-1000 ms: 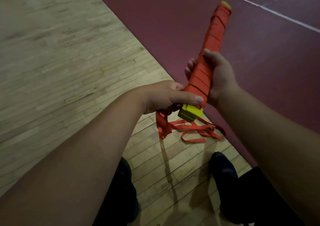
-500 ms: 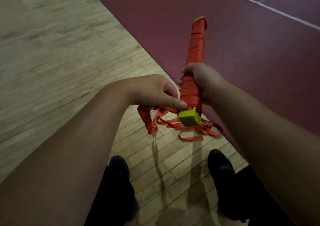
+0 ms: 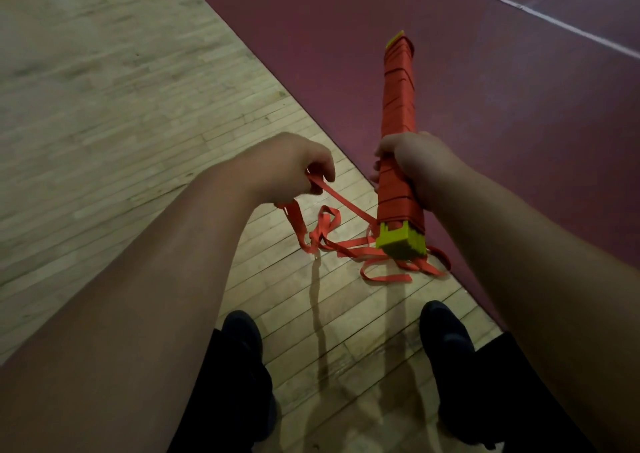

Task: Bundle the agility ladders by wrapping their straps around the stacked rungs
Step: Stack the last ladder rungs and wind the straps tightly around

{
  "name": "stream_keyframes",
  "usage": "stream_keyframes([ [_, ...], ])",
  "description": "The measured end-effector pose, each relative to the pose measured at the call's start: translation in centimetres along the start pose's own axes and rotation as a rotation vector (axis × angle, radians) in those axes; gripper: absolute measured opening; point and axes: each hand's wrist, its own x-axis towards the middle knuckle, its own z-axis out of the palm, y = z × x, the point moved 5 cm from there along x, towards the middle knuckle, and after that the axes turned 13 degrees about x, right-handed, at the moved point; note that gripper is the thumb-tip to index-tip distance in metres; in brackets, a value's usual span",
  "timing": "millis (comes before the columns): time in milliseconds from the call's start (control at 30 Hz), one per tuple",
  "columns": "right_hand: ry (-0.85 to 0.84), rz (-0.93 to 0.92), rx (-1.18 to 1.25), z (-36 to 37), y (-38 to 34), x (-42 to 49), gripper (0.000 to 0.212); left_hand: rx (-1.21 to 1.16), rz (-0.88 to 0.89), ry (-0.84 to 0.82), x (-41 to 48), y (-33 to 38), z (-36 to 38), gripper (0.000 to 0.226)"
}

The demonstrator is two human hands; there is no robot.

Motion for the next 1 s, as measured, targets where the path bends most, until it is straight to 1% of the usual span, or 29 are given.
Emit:
stream_keyframes([
  [100,-0.004,0.045,0.019,0.1,0.2,0.3,0.049,-0.050,-0.070,0.087,0.1,-1.2,-0.8,0.029],
  [167,-0.005,0.056,0.027,0.2,0.2,0.2,0.050,-0.035,-0.103,0.106,0.1,-1.9,-1.0,0.035],
  [300,-0.013,0.043,0.047,0.1,0.0,0.1,0.045,0.137,-0.206,0.156,0.0,-3.3,-1.8,0.045],
  [400,-0.004,0.030,0.068,0.0,-0.1,0.3,0.049,0.217,-0.336,0.239,0.0,-4.8,-2.2,0.047],
  [467,0.021,0.021,0.064,-0.1,0.0,0.5,0.056,0.157,-0.440,0.337,-0.1,-5.6,-2.2,0.046],
  [533,0.028,0.011,0.042,-0.2,0.1,0.7,0.055,0.036,-0.558,0.453,-0.3,-6.4,-2.1,0.042],
  [633,0.029,0.012,0.010,-0.4,0.3,0.6,0.049,-0.291,-0.708,0.630,-0.6,-8.6,-2.2,0.026],
  [700,0.021,0.015,-0.002,-0.4,0.5,0.5,0.048,-0.492,-0.758,0.777,-1.1,-10.1,-3.1,0.023],
  [733,0.020,0.019,-0.002,-0.4,0.5,0.4,0.048,-0.531,-0.767,0.856,-1.5,-10.7,-3.8,0.023],
  [767,0.017,0.021,-0.004,-0.5,0.5,0.4,0.048,-0.521,-0.767,0.929,-1.9,-10.8,-4.5,0.023],
  [833,0.012,0.022,-0.016,-0.4,0.5,0.3,0.044,-0.426,-0.705,1.018,-2.5,-10.3,-5.8,0.026],
  [867,0.017,0.010,-0.032,-0.3,0.4,0.2,0.040,-0.364,-0.640,1.020,-2.3,-9.8,-6.0,0.026],
  [900,0.025,-0.006,-0.053,-0.3,0.4,0.1,0.037,-0.292,-0.576,0.975,-2.0,-9.3,-5.9,0.024],
  [933,0.028,-0.019,-0.077,-0.4,0.4,0.0,0.037,-0.212,-0.518,0.862,-1.3,-8.7,-5.3,0.023],
  [1000,0.007,-0.033,-0.103,-0.3,0.4,-0.2,0.041,-0.057,-0.429,0.485,0.3,-7.6,-2.8,0.025],
])
